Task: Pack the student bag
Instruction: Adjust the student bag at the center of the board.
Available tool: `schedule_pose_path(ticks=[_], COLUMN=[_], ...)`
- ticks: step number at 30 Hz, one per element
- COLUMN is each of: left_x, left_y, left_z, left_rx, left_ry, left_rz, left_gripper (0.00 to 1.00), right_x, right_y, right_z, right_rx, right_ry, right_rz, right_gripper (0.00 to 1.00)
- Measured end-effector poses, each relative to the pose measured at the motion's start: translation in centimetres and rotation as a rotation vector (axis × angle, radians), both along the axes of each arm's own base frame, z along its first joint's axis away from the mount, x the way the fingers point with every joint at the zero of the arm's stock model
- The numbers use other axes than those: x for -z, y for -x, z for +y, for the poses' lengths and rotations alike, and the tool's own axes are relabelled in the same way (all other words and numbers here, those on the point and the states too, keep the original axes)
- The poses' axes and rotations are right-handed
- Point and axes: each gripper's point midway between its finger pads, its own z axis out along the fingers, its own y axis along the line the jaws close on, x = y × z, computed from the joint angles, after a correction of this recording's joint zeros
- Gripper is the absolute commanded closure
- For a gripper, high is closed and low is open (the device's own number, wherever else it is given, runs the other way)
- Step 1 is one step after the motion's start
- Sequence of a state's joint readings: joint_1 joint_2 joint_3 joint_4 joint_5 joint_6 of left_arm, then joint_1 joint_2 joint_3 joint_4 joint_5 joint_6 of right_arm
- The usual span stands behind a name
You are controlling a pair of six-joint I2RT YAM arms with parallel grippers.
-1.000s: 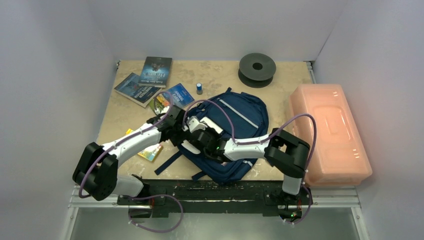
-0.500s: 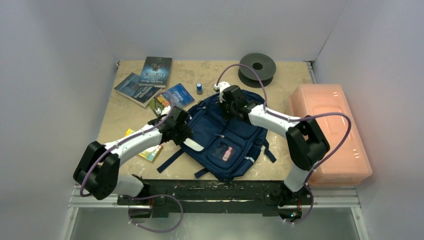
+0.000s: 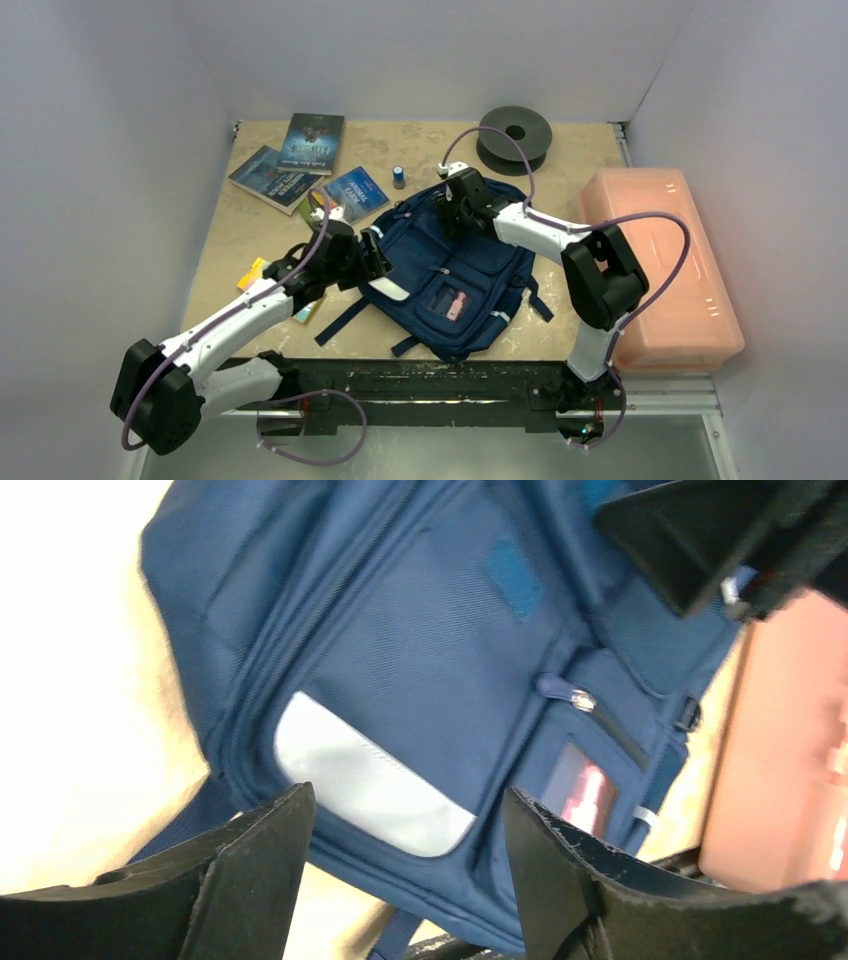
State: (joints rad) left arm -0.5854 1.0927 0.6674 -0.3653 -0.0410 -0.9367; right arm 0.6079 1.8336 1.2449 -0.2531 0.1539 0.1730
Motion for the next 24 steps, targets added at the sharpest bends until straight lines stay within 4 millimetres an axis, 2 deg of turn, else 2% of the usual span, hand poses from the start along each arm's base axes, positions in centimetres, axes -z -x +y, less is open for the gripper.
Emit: schedule_pose_path(ticks=[3, 5, 8, 11, 12, 14, 17, 20, 22, 24], left_x=[-2.7, -5.0, -9.0, -12.0, -12.4, -12.3, -10.0, -7.7, -6.8, -5.8], left_y=[-0.6, -2.2, -6.7, -12.6, -14.1, -16.0, -15.2, -13.1, -11.7, -10.0], left_z=[-0.7, -1.1, -1.7, -2.3, -2.6, -2.9, -2.7, -2.4, -2.6, -2.9], left_rx=[0.07, 0.095, 0.101, 0.095, 0.095, 0.094, 0.11, 0.129, 0.145, 0.162], left_ry=[0.012, 0.006, -0.011, -0.065, -0.075, -0.085, -0.092, -0.083, -0.052, 0.007], left_rz=[-0.071, -0.124, -0.217, -0.282, -0.296, -0.31, -0.267, -0.199, -0.17, -0.14], left_gripper=[0.23, 0.22, 0.21, 0.22, 0.22, 0.22, 0.21, 0.22, 0.25, 0.34], right_x=[-0.8, -1.3, -1.4, -1.4, -1.5, -2.3, -3.9, -5.8, -7.0, -8.1], right_y=[0.6, 0.7, 1.1, 1.3, 1.4, 1.6, 1.8, 1.9, 1.5, 0.9], right_z=[0.2, 0.6, 1.0, 1.1, 1.2, 1.3, 1.8, 2.3, 2.8, 3.3], right_rx=[-0.005, -0.011, -0.018, -0.021, -0.025, -0.031, -0.051, -0.066, -0.071, -0.074], right_ry=[-0.053, -0.093, -0.126, -0.141, -0.149, -0.165, -0.202, -0.238, -0.258, -0.279], right_rz=[0.007, 0.0, 0.005, 0.008, 0.009, -0.001, -0.021, -0.048, -0.069, -0.098], right_gripper=[0.38, 0.37, 0.36, 0.35, 0.35, 0.34, 0.33, 0.32, 0.32, 0.32])
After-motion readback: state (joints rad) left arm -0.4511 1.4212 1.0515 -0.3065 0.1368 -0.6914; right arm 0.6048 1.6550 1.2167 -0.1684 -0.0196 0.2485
